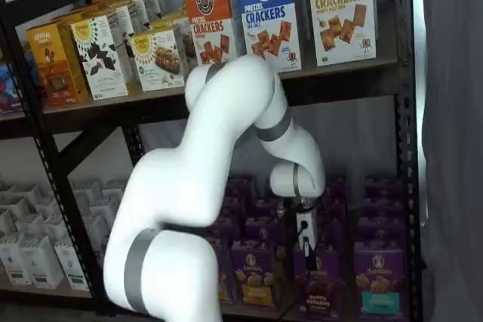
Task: Pick up the purple box with a brown patch in the center, on the bottom shelf, the fifth box from the left
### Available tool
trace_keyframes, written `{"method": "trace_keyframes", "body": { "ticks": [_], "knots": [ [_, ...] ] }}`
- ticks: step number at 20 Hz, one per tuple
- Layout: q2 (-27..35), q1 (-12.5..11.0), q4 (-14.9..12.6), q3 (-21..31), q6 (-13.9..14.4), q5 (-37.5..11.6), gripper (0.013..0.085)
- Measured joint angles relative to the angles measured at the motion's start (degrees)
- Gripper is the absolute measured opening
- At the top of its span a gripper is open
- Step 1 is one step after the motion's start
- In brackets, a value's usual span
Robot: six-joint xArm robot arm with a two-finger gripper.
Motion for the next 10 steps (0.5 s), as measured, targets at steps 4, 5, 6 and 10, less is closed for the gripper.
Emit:
{"method": "trace_keyframes", "body": {
  "ticks": [4, 5, 6, 10],
  "knots": [
    [-2.67, 0.53, 1.62, 4.2, -0.94, -1.07, 0.029],
    [-3.27, 0.7, 1.84, 5.2, -0.98, -1.39, 0.029],
    [-3.97, 0.93, 2.04, 6.38, -0.95, -1.86, 0.029],
    [-7.11, 2.17, 3.25, 11.68, -0.84, -3.95, 0.029]
  ]
}}
